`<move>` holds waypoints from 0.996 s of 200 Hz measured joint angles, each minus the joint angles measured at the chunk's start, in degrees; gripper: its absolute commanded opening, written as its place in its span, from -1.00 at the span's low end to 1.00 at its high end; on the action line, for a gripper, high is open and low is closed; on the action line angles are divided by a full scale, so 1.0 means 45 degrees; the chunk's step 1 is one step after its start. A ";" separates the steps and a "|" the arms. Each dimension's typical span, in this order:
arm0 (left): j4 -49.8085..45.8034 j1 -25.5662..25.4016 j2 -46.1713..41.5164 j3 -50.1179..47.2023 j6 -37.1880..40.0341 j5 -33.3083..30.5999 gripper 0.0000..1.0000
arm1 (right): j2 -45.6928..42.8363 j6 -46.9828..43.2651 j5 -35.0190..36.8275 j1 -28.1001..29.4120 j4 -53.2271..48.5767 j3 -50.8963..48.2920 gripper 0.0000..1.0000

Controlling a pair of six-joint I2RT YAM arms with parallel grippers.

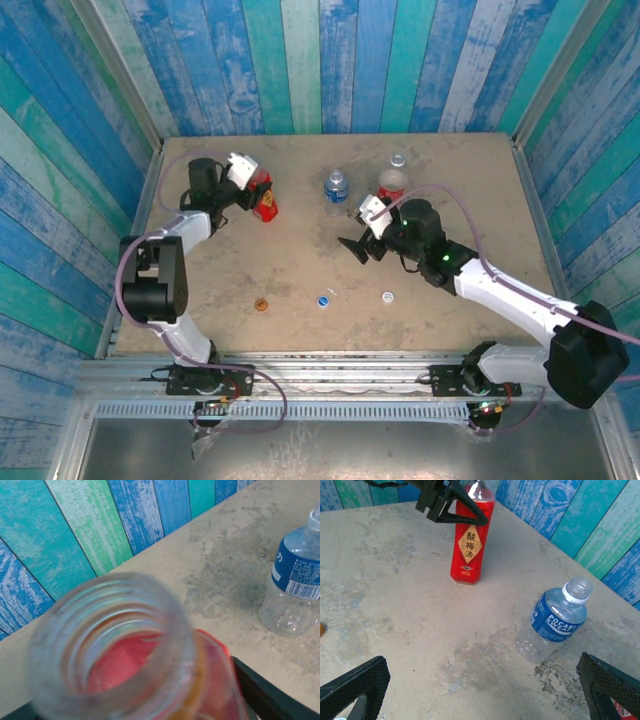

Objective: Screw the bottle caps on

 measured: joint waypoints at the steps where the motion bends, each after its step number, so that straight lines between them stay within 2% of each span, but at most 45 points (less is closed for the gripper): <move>1: -0.0005 0.0000 0.0010 0.0005 0.0010 0.0015 0.17 | 0.0010 0.0000 -0.0005 0.0005 0.0000 0.0005 1.00; 28: -0.0112 0.0000 0.0058 0.0029 -0.0005 0.0306 0.02 | 0.0413 -0.0063 -0.0058 0.0126 -0.0039 0.0253 1.00; 71: -0.0189 0.0000 0.0044 0.0024 0.0029 0.0325 0.03 | 0.1768 -0.0801 -0.0398 0.1107 -0.0680 0.1185 0.93; 76: -0.0194 0.0000 0.0039 0.0024 0.0024 0.0325 0.03 | 0.1953 -0.0879 -0.0466 0.1239 -0.0714 0.1277 0.88; 87: -0.0194 0.0000 0.0029 0.0005 -0.0015 0.0311 0.03 | 0.2511 -0.1064 -0.0685 0.1666 -0.0811 0.1564 0.63; 119: -0.0136 0.0010 -0.0155 -0.0223 -0.0282 0.0214 0.03 | 0.4289 -0.1370 -0.1462 0.2827 -0.0986 0.2293 0.44; 168: -0.0160 0.0010 -0.0549 -0.0627 -0.0549 0.0083 0.04 | 0.7121 -0.1734 -0.2511 0.4172 -0.1258 0.3687 0.40; 199: -0.0155 0.0010 -0.0549 -0.0631 -0.0588 0.0078 0.05 | 0.8213 -0.1957 -0.2866 0.4575 -0.1438 0.4410 0.35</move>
